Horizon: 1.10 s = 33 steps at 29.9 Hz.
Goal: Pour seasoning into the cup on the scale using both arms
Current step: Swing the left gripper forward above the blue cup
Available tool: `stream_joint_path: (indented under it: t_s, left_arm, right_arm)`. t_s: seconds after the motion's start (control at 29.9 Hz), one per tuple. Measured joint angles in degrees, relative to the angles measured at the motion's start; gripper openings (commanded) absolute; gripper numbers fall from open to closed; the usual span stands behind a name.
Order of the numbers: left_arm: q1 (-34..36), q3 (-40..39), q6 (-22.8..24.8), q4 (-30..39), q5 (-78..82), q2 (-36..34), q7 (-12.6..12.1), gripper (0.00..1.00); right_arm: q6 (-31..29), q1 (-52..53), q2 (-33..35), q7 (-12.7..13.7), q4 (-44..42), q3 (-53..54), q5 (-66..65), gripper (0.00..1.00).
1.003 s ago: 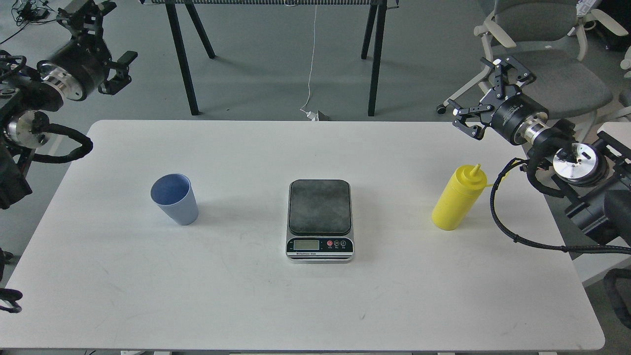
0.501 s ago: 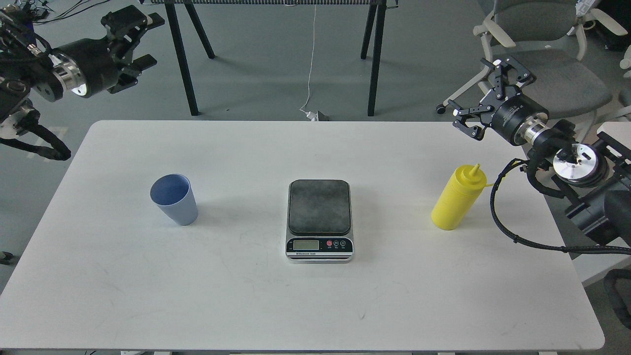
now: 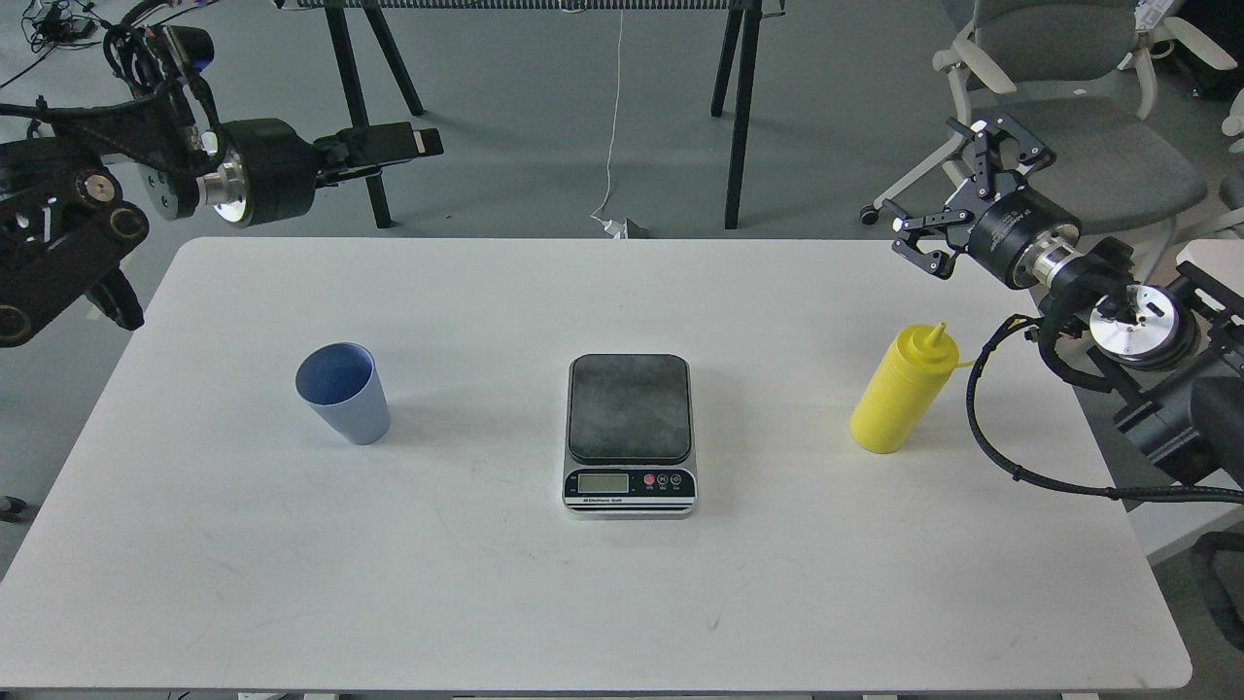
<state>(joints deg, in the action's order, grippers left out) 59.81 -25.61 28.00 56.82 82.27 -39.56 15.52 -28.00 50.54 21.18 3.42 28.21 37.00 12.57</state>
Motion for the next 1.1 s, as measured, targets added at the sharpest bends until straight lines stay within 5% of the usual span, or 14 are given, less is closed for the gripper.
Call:
stream_joint_path:
  t_s: [0.33,1.1]
  left_arm:
    - [3.9,0.7,0.0,-7.2,-5.7,0.2,6.6,1.00]
    - [1.0,0.9,0.0,-9.9,-21.6,3.4,5.6,1.00]
  right_arm:
    - [0.0,0.1,0.0,-0.1,0.0,0.0,0.0,0.99]
    - [0.0,-0.5,0.0,-0.1,0.0,0.0,0.0,0.99]
